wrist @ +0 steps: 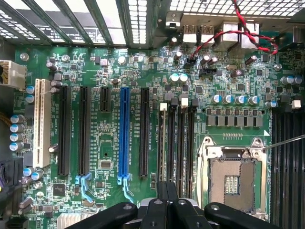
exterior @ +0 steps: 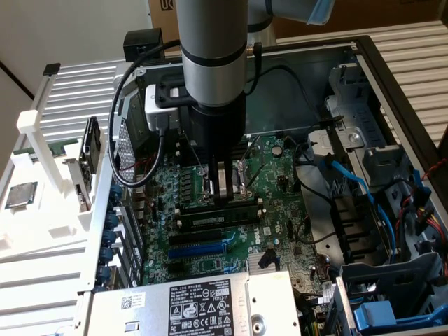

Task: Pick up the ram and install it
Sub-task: 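Press down the ram until it locks into place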

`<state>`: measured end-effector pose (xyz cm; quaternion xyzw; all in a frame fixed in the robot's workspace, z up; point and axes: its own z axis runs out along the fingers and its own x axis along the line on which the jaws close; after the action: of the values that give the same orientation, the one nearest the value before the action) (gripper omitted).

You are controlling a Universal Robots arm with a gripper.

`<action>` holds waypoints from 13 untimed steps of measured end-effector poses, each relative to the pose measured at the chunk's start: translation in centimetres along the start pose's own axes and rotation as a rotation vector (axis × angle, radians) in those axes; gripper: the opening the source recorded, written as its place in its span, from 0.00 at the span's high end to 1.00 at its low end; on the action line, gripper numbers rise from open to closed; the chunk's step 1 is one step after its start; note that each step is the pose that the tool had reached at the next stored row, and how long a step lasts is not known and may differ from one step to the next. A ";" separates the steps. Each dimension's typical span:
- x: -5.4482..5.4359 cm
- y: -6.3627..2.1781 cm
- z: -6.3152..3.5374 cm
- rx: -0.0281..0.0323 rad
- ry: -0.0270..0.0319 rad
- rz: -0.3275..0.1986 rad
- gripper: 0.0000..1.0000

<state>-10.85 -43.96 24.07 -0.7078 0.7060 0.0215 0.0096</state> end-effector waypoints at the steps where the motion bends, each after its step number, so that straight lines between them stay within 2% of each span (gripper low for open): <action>1: 0.0 0.00 -0.18 -0.0002 0.0003 0.000 0.90; 4: 0.0 0.02 -0.69 -0.0002 0.0003 0.000 0.90; 8: 0.0 0.02 -0.74 -0.0002 0.0003 0.000 0.90; 13: 0.0 0.02 -0.73 0.0040 -0.0013 0.095 0.90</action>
<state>-10.85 -43.96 24.80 -0.6737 0.7387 0.0210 0.0104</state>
